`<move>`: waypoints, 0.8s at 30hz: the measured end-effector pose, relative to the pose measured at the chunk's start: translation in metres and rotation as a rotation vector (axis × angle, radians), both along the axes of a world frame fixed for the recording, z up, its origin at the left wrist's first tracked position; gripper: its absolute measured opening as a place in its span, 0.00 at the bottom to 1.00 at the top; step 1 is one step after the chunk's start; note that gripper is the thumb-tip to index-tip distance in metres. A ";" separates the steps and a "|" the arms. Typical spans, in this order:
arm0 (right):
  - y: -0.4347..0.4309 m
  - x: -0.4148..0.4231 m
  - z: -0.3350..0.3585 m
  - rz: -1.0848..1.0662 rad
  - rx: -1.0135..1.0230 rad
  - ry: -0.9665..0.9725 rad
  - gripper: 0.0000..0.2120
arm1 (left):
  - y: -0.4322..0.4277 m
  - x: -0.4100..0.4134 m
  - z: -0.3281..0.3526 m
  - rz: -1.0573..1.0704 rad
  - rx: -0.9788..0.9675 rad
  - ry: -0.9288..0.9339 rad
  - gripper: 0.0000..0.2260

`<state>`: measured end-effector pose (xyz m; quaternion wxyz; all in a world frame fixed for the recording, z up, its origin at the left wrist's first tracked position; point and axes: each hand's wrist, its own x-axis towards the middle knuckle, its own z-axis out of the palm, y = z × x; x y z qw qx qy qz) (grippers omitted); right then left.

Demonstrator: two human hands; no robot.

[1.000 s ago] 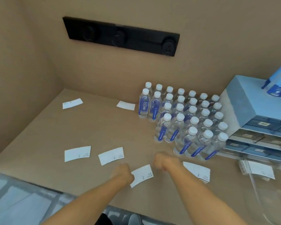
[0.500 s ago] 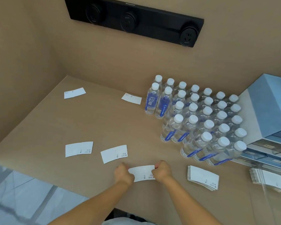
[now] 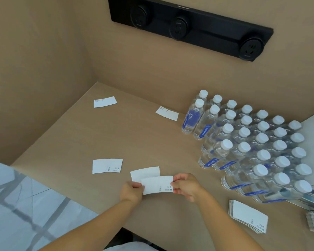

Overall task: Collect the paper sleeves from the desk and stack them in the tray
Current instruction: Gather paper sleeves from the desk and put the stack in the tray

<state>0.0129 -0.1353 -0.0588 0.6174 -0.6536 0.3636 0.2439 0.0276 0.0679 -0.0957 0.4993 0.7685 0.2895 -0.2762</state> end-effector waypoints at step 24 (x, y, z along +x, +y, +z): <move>0.068 0.048 -0.031 0.161 -0.618 -0.048 0.09 | 0.026 0.042 -0.010 -0.053 0.178 -0.038 0.08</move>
